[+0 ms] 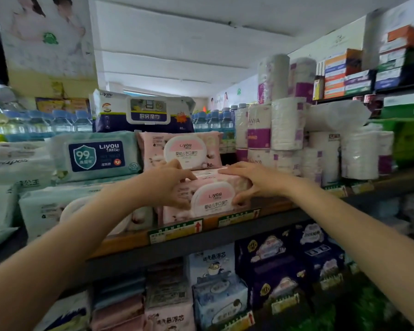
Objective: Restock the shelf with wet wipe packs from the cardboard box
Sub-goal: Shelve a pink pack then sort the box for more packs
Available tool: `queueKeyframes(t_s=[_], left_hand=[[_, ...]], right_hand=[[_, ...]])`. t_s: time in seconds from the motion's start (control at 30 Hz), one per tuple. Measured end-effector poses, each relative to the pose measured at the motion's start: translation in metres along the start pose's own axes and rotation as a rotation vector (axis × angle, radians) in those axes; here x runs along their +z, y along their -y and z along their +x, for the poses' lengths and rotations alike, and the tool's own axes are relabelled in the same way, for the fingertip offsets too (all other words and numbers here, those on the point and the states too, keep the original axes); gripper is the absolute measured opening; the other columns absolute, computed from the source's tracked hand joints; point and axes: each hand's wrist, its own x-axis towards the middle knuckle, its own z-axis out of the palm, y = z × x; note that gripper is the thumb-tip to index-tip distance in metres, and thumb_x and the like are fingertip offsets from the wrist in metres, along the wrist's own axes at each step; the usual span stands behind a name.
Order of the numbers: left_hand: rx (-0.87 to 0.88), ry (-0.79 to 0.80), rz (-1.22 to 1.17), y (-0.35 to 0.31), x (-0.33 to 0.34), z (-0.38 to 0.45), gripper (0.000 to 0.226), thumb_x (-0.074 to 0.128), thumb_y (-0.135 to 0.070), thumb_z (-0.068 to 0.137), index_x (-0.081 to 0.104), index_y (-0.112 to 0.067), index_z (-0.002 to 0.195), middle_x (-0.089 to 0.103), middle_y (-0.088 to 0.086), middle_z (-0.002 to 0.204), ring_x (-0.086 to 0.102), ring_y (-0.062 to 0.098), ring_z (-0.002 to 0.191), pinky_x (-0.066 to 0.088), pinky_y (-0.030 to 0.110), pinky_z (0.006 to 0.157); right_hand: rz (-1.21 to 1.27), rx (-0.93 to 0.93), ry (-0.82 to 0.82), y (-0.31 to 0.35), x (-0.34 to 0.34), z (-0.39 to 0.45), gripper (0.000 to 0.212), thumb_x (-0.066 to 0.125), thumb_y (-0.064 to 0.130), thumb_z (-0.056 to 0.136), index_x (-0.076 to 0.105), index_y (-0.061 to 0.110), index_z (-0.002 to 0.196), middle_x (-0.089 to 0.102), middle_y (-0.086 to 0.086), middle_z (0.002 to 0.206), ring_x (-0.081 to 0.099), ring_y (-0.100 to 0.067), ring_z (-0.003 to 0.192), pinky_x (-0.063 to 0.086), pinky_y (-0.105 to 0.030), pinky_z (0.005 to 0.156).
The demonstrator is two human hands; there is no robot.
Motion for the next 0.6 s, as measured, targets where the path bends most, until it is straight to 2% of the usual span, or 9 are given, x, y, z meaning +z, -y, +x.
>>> queueKeyframes(t_s=[0.07,0.13,0.2,0.27,0.37,0.5,0.6], left_hand=[[-0.022,-0.029,0.113,-0.009,0.000,-0.004,0.058,0.059,-0.045,0.084,0.040,-0.027,0.135,0.041,0.004,0.131,0.039,0.023,0.120,0.037,0.038,0.105],[0.034,-0.160,0.142,-0.026,-0.003,-0.009,0.051,0.055,-0.044,0.087,0.043,-0.024,0.132,0.041,0.006,0.133,0.037,0.025,0.122,0.037,0.040,0.104],[0.180,-0.292,0.043,-0.056,-0.003,-0.009,0.045,0.051,-0.040,0.089,0.044,-0.023,0.130,0.041,0.006,0.133,0.035,0.026,0.123,0.035,0.041,0.104],[0.380,-0.311,-0.024,-0.103,0.009,-0.007,0.044,0.049,-0.042,0.088,0.046,-0.023,0.128,0.045,0.006,0.128,0.039,0.027,0.118,0.037,0.041,0.102],[0.633,-0.168,-0.126,-0.191,0.045,-0.010,0.042,0.051,-0.041,0.089,0.049,-0.022,0.126,0.047,0.007,0.122,0.043,0.030,0.114,0.040,0.045,0.098],[0.950,0.091,-0.213,-0.329,0.111,-0.056,0.041,0.054,-0.035,0.089,0.052,-0.015,0.125,0.053,0.013,0.121,0.051,0.032,0.113,0.045,0.038,0.093],[1.202,0.253,-0.192,-0.427,0.155,-0.124,0.039,0.055,-0.031,0.089,0.052,-0.013,0.123,0.055,0.010,0.120,0.055,0.029,0.111,0.046,0.033,0.091]], right_hand=[[0.061,0.026,-0.106,0.007,0.003,-0.019,0.064,0.059,0.047,0.083,0.036,0.030,0.141,0.035,0.002,0.145,0.036,-0.016,0.130,0.029,-0.024,0.101],[0.110,0.073,-0.242,0.016,0.005,-0.048,0.054,0.054,0.045,0.087,0.043,0.027,0.137,0.040,0.001,0.140,0.039,-0.014,0.126,0.030,-0.022,0.097],[0.193,0.165,-0.287,0.022,0.006,-0.091,0.046,0.052,0.043,0.090,0.047,0.026,0.132,0.043,0.002,0.133,0.042,-0.008,0.116,0.033,-0.021,0.092],[0.215,0.322,-0.243,0.024,0.010,-0.145,0.042,0.050,0.043,0.091,0.048,0.026,0.130,0.043,0.002,0.131,0.047,-0.009,0.112,0.038,-0.021,0.087],[0.154,0.595,-0.156,0.025,0.028,-0.252,0.042,0.048,0.041,0.093,0.048,0.023,0.131,0.048,0.000,0.128,0.049,-0.012,0.111,0.039,-0.021,0.084],[0.191,1.120,0.077,0.048,0.069,-0.446,0.043,0.049,0.036,0.094,0.048,0.016,0.131,0.052,-0.002,0.129,0.049,-0.018,0.120,0.038,-0.021,0.090],[0.289,1.468,0.065,0.094,0.102,-0.592,0.038,0.051,0.029,0.094,0.052,0.008,0.125,0.057,-0.006,0.124,0.053,-0.022,0.118,0.043,-0.021,0.087]])
